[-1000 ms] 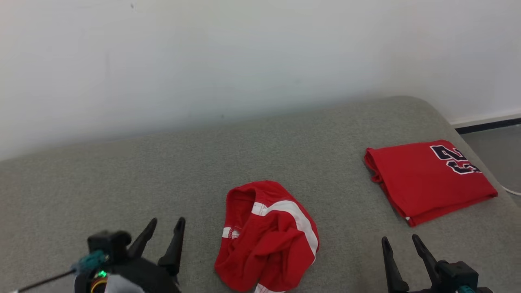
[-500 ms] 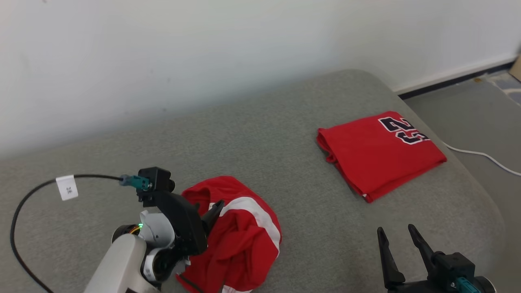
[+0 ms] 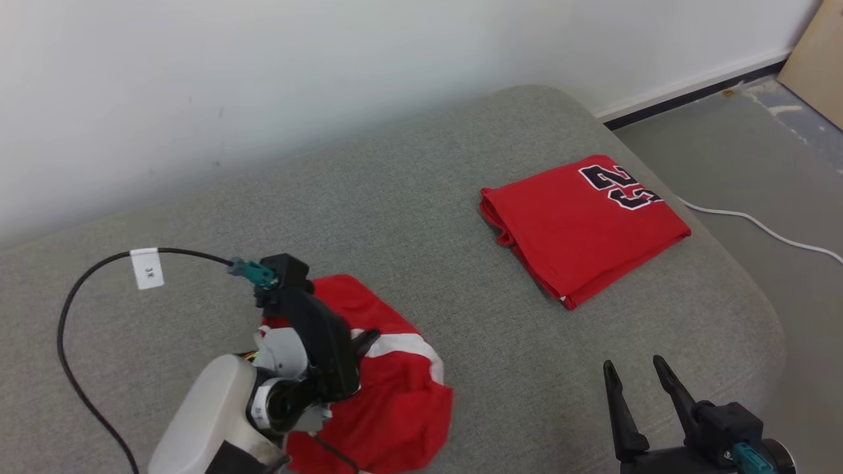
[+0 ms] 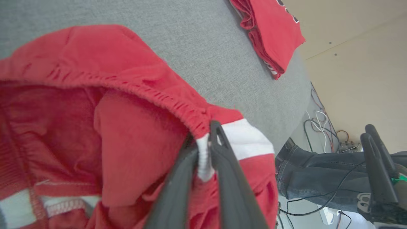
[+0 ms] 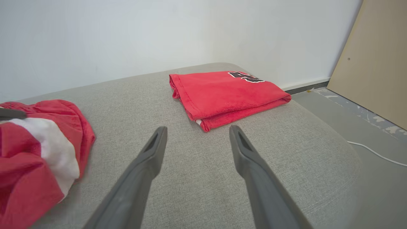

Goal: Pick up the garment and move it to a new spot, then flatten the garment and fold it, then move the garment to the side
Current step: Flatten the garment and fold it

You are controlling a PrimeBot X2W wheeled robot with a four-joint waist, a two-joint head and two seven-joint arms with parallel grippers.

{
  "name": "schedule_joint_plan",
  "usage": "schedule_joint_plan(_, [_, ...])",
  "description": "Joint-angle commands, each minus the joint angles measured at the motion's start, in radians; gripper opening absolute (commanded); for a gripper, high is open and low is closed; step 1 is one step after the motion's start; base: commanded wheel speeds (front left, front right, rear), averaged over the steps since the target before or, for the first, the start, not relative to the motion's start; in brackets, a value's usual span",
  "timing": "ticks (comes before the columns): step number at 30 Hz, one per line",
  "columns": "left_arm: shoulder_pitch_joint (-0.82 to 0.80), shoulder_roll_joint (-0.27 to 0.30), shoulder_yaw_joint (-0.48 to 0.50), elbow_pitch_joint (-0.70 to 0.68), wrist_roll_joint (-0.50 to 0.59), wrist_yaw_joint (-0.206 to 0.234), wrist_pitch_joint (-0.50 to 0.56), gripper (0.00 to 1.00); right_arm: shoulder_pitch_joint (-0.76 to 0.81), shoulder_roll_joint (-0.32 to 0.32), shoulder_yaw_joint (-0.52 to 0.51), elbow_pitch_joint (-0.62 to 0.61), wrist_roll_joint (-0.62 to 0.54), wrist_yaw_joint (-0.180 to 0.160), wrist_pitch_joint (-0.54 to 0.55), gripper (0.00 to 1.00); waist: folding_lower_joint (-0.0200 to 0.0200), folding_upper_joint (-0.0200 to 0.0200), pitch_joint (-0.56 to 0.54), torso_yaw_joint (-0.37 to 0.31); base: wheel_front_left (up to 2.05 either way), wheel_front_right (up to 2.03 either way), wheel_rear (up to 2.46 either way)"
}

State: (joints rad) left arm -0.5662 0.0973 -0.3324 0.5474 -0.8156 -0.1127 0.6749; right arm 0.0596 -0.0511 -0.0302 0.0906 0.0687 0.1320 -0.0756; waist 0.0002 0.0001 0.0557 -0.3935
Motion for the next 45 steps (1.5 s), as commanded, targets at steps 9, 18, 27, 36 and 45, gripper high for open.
schedule_joint_plan(9, [-0.156, -0.041, -0.018, -0.108, -0.053, -0.020, -0.305, 0.00, -0.022, 0.002, 0.011, 0.015, 0.011, -0.002, -0.013, 1.00, -0.0002, -0.0001, 0.001, 0.031, 0.00, 0.00, 0.00])
schedule_joint_plan(18, [-0.291, -0.046, -0.080, -0.209, -0.104, -0.018, -0.550, 0.00, -0.014, 0.002, 0.004, 0.011, -0.001, -0.002, -0.006, 1.00, -0.0002, -0.0001, -0.009, 0.084, 0.00, 0.00, 0.00])
schedule_joint_plan(27, [-0.108, 0.000, -0.138, -0.089, -0.074, 0.002, -0.541, 0.00, -0.012, 0.002, 0.008, -0.006, 0.003, -0.002, 0.003, 1.00, -0.0002, -0.0001, -0.003, 0.164, 0.00, 0.00, 0.00])
schedule_joint_plan(36, [-0.025, 0.018, -0.196, 0.078, -0.047, 0.018, -0.506, 1.00, -0.026, 0.002, 0.018, -0.002, 0.010, -0.002, 0.001, 1.00, -0.0002, -0.0001, 0.000, 0.180, 0.00, 0.00, 0.00])
schedule_joint_plan(45, [0.011, 0.047, -0.206, 0.026, -0.116, 0.034, -0.333, 1.00, -0.010, 0.002, 0.011, 0.009, 0.013, -0.002, -0.003, 1.00, -0.0002, -0.0001, -0.020, 0.173, 0.00, 0.00, 0.00])
